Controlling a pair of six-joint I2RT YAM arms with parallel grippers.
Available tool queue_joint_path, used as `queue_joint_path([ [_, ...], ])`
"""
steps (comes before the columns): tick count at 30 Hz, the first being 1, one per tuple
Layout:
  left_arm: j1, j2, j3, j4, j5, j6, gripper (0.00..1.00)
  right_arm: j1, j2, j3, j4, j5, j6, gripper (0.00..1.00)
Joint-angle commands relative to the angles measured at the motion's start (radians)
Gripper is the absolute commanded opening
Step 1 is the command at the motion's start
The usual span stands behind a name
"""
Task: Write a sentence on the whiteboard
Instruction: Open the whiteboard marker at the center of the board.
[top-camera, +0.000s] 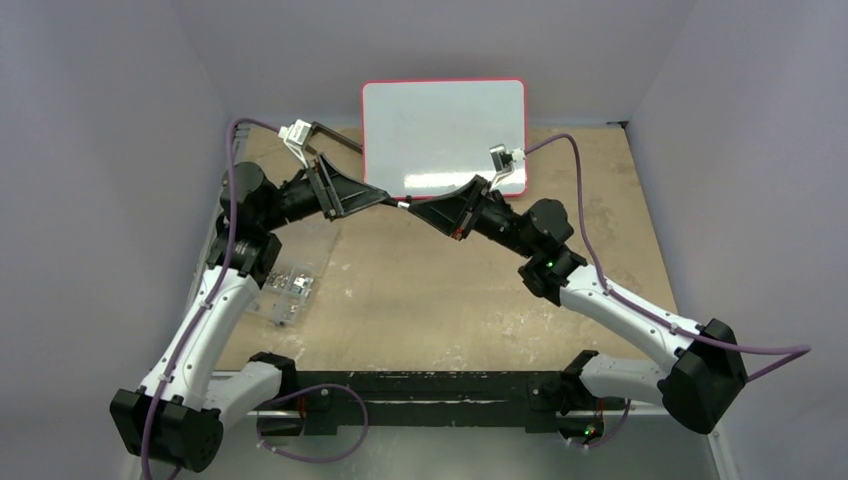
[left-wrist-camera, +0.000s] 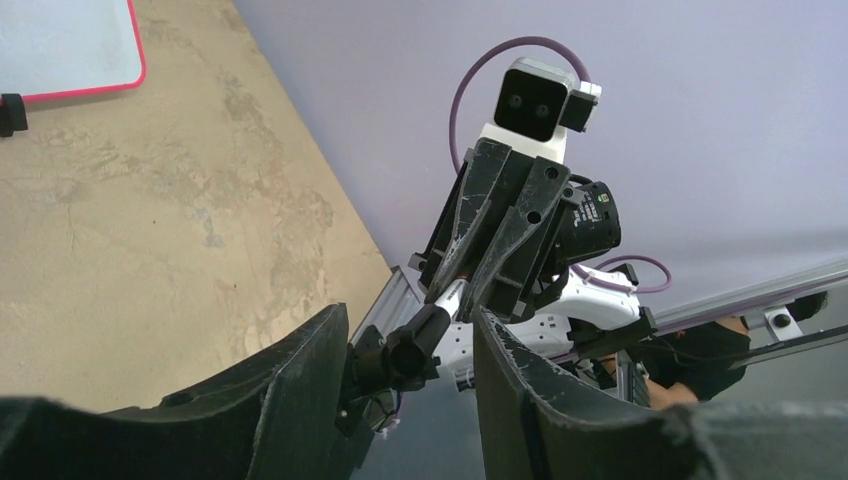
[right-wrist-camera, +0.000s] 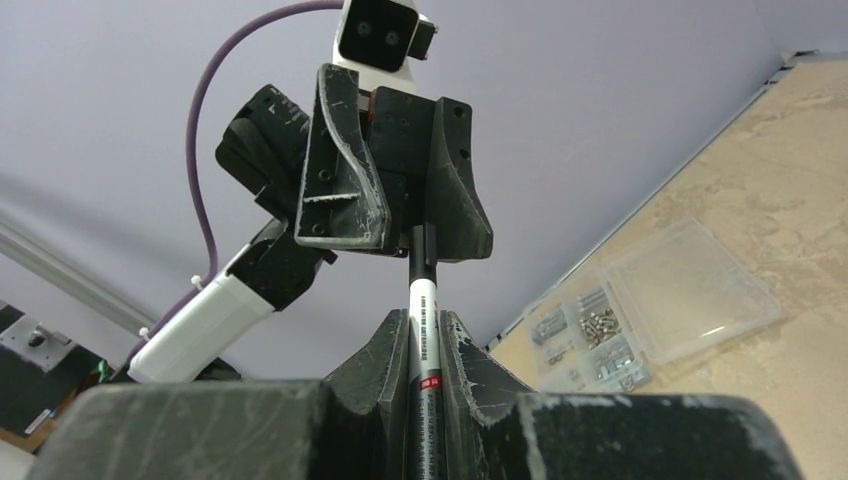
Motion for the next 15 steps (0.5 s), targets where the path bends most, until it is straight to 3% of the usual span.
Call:
queue_joint_path([
  [1, 0.006, -0.034, 0.001, 0.005, 0.006, 0.002, 0.46, -0.004, -0.005, 0.032, 0.076, -0.015, 0.010, 0.00],
  [9, 0.005, -0.047, -0.016, -0.017, 0.012, 0.021, 0.35, -0.004, 0.007, 0.019, 0.102, -0.010, 0.018, 0.00],
  [15, 0.005, -0.039, -0.023, -0.007, 0.007, 0.024, 0.11, -0.004, 0.012, -0.002, 0.132, -0.018, 0.050, 0.00],
])
